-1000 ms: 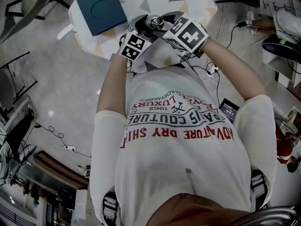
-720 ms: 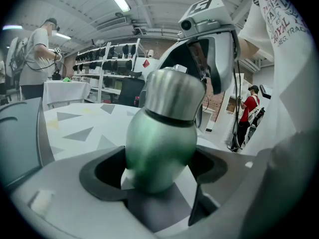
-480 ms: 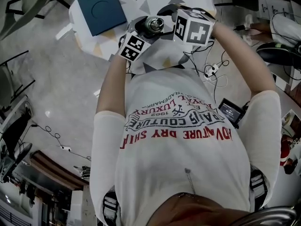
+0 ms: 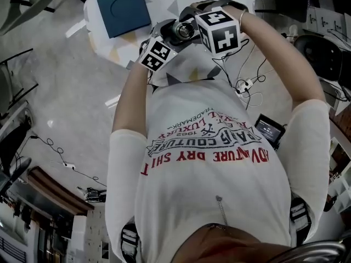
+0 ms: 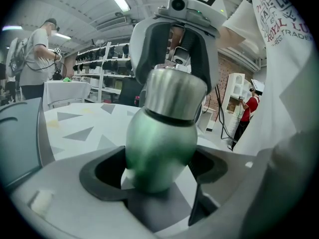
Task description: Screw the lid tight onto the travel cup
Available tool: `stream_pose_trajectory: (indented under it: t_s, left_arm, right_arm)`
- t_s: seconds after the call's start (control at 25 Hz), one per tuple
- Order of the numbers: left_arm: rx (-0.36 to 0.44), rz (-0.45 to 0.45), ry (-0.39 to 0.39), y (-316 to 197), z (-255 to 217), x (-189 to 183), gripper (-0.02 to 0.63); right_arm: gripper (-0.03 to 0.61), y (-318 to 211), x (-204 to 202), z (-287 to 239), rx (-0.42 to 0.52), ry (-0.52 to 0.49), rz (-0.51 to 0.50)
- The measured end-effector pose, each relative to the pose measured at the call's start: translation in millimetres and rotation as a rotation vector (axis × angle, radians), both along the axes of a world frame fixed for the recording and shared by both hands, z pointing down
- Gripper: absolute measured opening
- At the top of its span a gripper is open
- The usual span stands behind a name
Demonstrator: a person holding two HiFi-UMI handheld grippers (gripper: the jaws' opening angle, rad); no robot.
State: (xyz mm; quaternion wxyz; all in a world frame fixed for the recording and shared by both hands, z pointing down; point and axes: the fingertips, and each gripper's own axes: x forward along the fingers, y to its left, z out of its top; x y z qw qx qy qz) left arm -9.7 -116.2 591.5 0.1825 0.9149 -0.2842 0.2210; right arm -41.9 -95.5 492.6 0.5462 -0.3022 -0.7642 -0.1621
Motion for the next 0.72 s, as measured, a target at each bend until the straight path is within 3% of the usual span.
stream_pose_trajectory:
  t_s: [0.16,0.32,0.48,0.72]
  left_arm:
    - [0.007,0.005,0.001,-0.2,-2.6,0.2,0.388]
    - [0.004,-0.001,-0.003,0.7,2.8,-0.4,0.388]
    - [0.007,0.001,0.0,0.4,1.1,0.3,0.387]
    - [0.002,-0.001,-0.004,0.2,3.1,-1.9,0.388]
  right_arm:
    - [0.238,2.0,-0.5,-0.1,-0.008,-0.013,-0.028]
    - [0.236,1.2,-1.1,0.2,-0.011,-0.038,0.039]
    - [0.236,-1.3,-2.1,-0.8,-0.025,-0.061,0.197]
    - [0.236,-7.5,-5.5,0.6,-0.039,-0.112,0.521]
